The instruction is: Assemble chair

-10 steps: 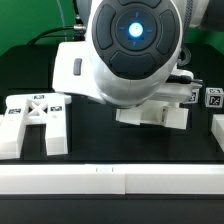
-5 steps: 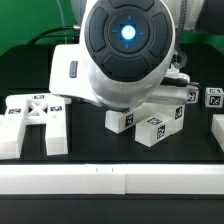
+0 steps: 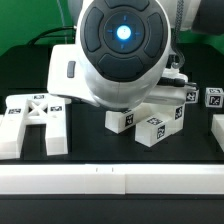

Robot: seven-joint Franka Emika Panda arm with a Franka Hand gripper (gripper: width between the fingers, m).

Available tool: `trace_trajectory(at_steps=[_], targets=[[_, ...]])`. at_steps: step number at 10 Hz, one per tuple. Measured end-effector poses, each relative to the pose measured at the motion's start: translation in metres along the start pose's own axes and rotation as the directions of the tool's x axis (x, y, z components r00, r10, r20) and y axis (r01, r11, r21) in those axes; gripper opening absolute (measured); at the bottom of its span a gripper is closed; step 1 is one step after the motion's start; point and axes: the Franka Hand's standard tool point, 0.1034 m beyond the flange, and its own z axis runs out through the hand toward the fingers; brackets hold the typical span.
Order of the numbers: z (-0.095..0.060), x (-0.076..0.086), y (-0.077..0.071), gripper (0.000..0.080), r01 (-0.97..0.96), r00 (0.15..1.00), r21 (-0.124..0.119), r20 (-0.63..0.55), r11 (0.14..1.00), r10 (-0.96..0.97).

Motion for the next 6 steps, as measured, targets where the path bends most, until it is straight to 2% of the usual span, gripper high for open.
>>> trace_trajectory(at_steps=[3, 5, 6], targets=[[-0.006, -0.002, 0.014, 0.0649, 0.012, 1.000, 0.007, -0.010, 1.000, -0.012], [-0.015, -0.001, 0.023, 0.0649, 0.015, 0.998, 0.014, -0.054, 1.000, -0.014], [-0.026, 0.005, 0.026, 0.0649, 0.023, 0.993, 0.018, -0.115, 1.000, -0.020]])
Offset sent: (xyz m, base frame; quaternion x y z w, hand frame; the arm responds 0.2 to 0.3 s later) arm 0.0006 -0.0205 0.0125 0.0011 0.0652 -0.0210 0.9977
